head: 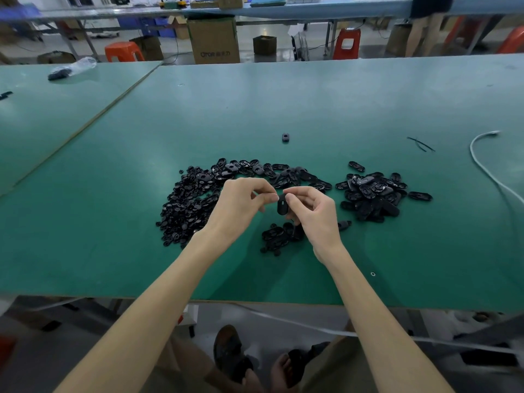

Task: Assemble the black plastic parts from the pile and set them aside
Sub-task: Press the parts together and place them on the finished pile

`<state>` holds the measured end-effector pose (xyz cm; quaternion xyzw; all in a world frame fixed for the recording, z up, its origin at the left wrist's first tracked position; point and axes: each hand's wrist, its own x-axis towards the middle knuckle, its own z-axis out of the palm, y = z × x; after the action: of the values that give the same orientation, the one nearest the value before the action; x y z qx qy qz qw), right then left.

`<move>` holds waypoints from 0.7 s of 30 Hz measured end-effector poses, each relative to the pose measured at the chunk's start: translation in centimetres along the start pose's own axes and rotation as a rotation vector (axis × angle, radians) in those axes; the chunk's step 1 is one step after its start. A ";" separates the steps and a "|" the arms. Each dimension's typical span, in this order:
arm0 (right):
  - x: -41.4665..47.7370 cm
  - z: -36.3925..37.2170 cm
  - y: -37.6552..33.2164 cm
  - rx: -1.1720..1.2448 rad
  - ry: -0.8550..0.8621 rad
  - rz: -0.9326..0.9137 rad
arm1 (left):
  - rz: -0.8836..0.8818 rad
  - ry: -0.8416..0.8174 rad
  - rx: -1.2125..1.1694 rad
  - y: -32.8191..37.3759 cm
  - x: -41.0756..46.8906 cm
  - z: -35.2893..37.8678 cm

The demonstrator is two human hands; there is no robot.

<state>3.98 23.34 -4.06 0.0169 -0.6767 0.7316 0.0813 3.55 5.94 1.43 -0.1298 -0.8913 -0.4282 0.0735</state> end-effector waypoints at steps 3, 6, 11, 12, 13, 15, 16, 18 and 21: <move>0.0 0.0 -0.1 -0.007 -0.001 -0.002 | -0.004 -0.004 0.006 0.0 -0.1 0.1; -0.1 0.0 -0.1 -0.005 -0.004 -0.004 | 0.000 -0.017 -0.001 0.0 -0.2 0.1; -0.1 0.0 -0.2 -0.009 -0.008 -0.009 | -0.013 -0.033 -0.072 0.3 -0.3 0.0; -0.1 0.0 -0.2 -0.010 -0.007 -0.008 | -0.016 -0.041 -0.075 0.4 -0.3 0.0; -0.1 0.1 -0.2 -0.011 -0.007 -0.007 | -0.009 -0.051 -0.062 0.4 -0.3 0.1; -0.1 0.0 -0.2 -0.016 -0.005 -0.008 | 0.016 -0.068 -0.022 0.5 -0.3 0.1; -0.1 0.0 -0.2 -0.018 -0.004 -0.008 | 0.026 -0.069 -0.009 0.6 -0.2 0.2; -0.1 0.0 -0.2 -0.019 -0.006 -0.008 | 0.041 -0.063 0.017 0.6 -0.2 0.3; -0.1 0.1 -0.2 -0.019 -0.012 -0.009 | 0.040 -0.065 0.035 0.5 -0.2 0.4</move>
<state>4.07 23.29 -3.82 0.0236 -0.6840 0.7246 0.0809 3.88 6.58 1.52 -0.1600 -0.8978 -0.4064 0.0556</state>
